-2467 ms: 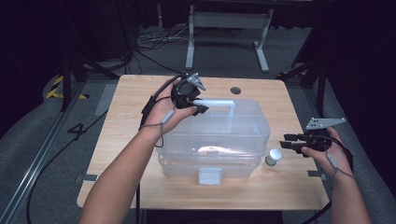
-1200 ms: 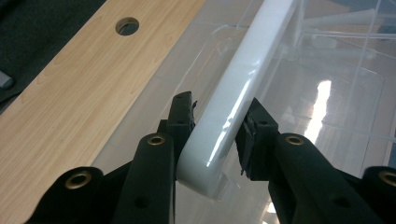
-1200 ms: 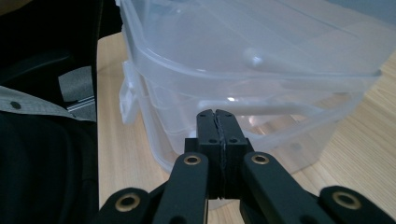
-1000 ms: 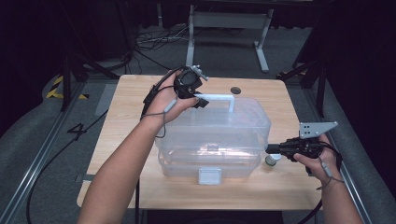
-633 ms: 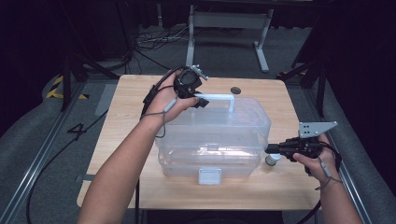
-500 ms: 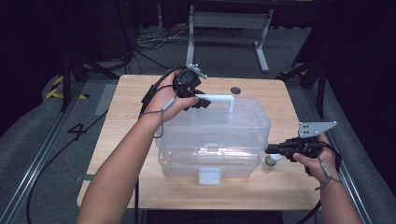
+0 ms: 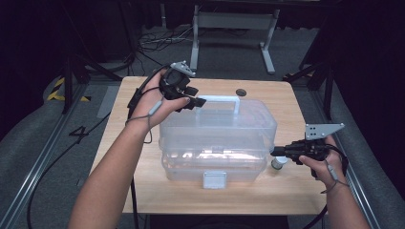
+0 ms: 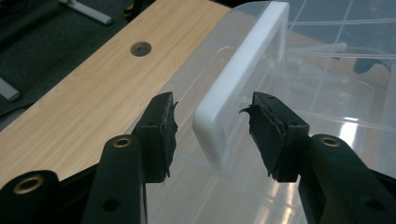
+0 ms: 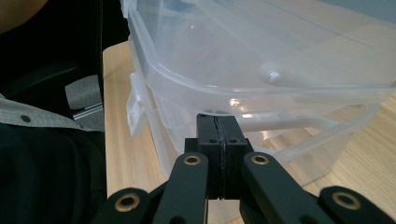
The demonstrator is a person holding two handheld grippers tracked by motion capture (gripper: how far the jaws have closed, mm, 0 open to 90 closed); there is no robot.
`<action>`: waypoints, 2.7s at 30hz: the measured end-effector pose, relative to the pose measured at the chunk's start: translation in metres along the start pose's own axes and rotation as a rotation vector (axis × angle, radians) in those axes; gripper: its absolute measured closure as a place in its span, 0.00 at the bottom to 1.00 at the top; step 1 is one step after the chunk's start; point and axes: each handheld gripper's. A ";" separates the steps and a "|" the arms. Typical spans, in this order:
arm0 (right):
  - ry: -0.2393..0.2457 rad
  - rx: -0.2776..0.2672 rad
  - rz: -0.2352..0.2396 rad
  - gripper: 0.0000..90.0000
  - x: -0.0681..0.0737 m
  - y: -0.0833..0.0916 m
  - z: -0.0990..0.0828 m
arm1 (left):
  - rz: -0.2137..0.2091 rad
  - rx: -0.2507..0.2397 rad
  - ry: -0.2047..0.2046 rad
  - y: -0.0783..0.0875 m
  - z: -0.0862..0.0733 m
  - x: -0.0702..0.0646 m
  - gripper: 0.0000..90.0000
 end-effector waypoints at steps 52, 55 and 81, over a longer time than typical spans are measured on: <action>-0.007 -0.097 -0.203 1.00 -0.016 -0.001 0.032 | 0.074 -0.137 0.158 0.086 -0.118 0.020 0.74; -0.005 -0.098 -0.217 1.00 -0.016 -0.001 0.034 | 0.085 -0.140 0.176 0.082 -0.127 0.022 0.77; -0.025 -0.130 -0.283 1.00 -0.019 -0.005 0.042 | -0.018 -0.178 0.143 0.029 -0.132 0.012 1.00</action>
Point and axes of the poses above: each handheld gripper's, and its own axes: y roughly backward along the jaws, z roughly out of its top, x roughly to its left, and after that the axes turned 13 degrees about y, right-handed
